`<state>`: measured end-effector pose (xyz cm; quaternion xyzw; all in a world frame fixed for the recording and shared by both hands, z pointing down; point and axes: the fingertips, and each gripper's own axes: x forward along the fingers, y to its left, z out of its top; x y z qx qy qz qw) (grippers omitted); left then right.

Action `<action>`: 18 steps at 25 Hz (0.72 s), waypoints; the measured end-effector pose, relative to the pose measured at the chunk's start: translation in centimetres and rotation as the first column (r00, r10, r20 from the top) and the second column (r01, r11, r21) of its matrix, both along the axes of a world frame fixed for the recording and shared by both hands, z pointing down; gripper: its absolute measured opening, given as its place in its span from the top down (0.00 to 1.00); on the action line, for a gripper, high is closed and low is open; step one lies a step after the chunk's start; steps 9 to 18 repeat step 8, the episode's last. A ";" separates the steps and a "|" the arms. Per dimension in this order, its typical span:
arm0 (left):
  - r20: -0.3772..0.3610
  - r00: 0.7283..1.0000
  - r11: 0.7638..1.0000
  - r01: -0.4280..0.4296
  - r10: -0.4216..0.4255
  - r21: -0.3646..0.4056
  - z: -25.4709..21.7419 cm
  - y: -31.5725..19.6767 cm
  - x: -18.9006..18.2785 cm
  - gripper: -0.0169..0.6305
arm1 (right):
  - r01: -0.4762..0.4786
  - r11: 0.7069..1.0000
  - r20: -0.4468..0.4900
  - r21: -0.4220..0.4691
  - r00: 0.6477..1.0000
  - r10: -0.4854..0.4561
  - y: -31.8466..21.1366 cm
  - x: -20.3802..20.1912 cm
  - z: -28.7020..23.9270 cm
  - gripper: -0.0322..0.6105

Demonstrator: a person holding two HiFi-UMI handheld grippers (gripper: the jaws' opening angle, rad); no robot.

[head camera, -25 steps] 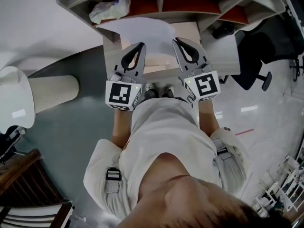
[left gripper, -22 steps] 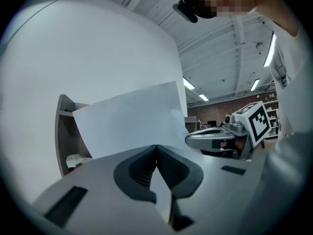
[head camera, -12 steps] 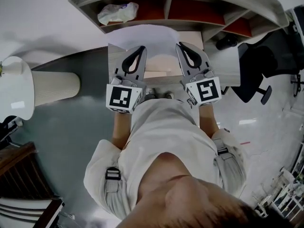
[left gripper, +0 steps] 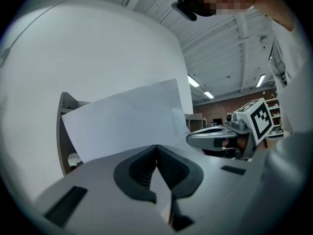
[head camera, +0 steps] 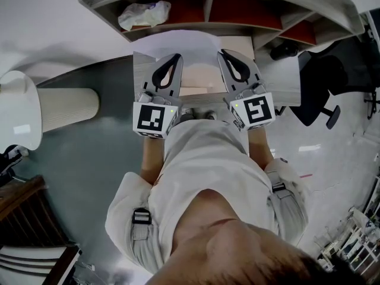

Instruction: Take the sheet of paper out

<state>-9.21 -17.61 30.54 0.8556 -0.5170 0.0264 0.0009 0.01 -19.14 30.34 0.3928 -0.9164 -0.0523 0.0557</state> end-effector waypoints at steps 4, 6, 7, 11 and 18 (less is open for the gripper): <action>0.004 1.000 1.000 0.002 -0.002 -0.002 0.1 -0.2 0.1 0.95 | 0.001 1.000 -0.002 -0.004 1.000 -0.001 -0.1 0.0 0.1 0.92; 0.007 1.000 1.000 0.003 -0.002 -0.004 0.1 -0.3 0.2 0.95 | 0.002 1.000 0.000 -0.005 1.000 -0.002 -0.2 0.0 0.2 0.92; 0.008 1.000 1.000 0.003 -0.003 -0.004 0.2 -0.4 0.2 0.95 | 0.002 1.000 0.001 -0.005 1.000 -0.002 -0.2 0.0 0.2 0.92; 0.009 1.000 1.000 0.003 -0.003 -0.005 0.2 -0.4 0.2 0.95 | 0.003 1.000 0.002 -0.004 1.000 -0.003 -0.2 0.0 0.2 0.92; 0.009 1.000 1.000 0.003 -0.003 -0.005 0.2 -0.4 0.2 0.95 | 0.003 1.000 0.002 -0.004 1.000 -0.003 -0.2 0.0 0.2 0.92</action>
